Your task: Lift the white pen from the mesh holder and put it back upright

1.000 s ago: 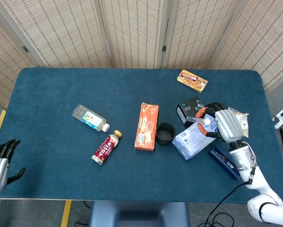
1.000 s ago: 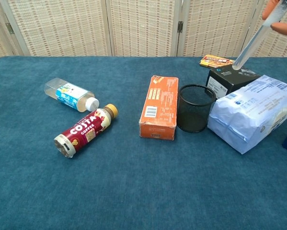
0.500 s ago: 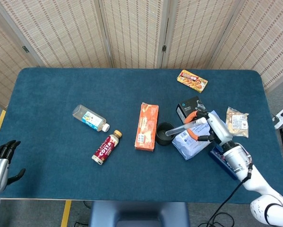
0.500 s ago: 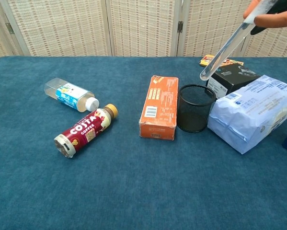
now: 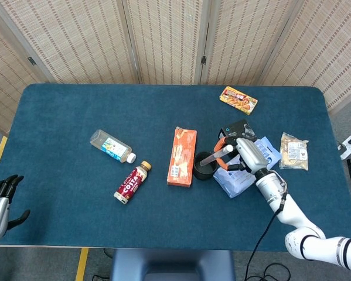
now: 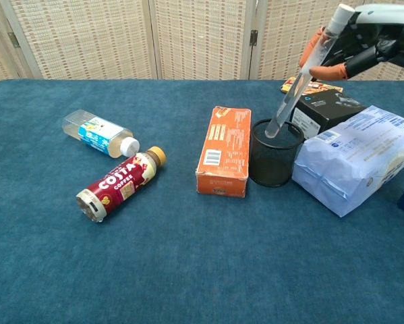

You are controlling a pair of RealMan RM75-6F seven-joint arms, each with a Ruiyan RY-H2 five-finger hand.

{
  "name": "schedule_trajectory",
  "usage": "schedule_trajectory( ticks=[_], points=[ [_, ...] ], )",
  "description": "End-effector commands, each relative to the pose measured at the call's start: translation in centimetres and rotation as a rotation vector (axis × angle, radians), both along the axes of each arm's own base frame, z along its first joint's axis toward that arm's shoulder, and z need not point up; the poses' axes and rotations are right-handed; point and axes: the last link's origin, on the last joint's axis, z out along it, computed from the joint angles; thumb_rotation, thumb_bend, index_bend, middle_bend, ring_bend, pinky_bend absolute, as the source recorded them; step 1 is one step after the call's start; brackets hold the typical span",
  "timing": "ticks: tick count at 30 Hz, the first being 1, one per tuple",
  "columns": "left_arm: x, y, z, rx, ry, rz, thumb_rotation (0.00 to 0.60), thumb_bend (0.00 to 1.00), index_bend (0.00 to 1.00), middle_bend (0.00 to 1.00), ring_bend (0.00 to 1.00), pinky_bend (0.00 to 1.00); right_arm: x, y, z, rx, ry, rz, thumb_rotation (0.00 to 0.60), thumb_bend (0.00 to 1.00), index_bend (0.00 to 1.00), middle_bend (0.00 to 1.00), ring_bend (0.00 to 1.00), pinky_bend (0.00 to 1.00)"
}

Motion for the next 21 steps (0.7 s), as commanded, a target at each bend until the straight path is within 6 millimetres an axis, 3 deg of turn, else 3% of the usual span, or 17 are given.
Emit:
schedule_trajectory(
  ticks=[1, 12, 17, 21],
  points=[
    [0.0, 0.0, -0.1, -0.003, -0.001, 0.002, 0.6, 0.25, 0.18, 0.18, 0.19, 0.12, -0.2, -0.3, -0.9, 0.018, 0.011, -0.013, 0.6, 0.35, 0.71, 0.51, 0.28, 0.22],
    [-0.2, 0.1, -0.3, -0.013, 0.002, 0.004, 0.6, 0.25, 0.18, 0.18, 0.19, 0.12, -2.5, -1.4, -4.3, 0.041, 0.013, -0.06, 0.6, 0.35, 0.7, 0.46, 0.26, 0.21],
    [-0.3, 0.1, -0.3, -0.011, 0.001, 0.005, 0.6, 0.25, 0.18, 0.18, 0.19, 0.12, -3.0, -1.4, -4.7, 0.056, 0.03, -0.05, 0.6, 0.35, 0.47, 0.37, 0.19, 0.2],
    [-0.2, 0.2, -0.4, -0.012, 0.001, 0.004, 0.6, 0.25, 0.18, 0.18, 0.19, 0.12, -3.0, -1.3, -4.1, 0.058, 0.031, -0.028, 0.6, 0.33, 0.18, 0.24, 0.1, 0.16]
  ],
)
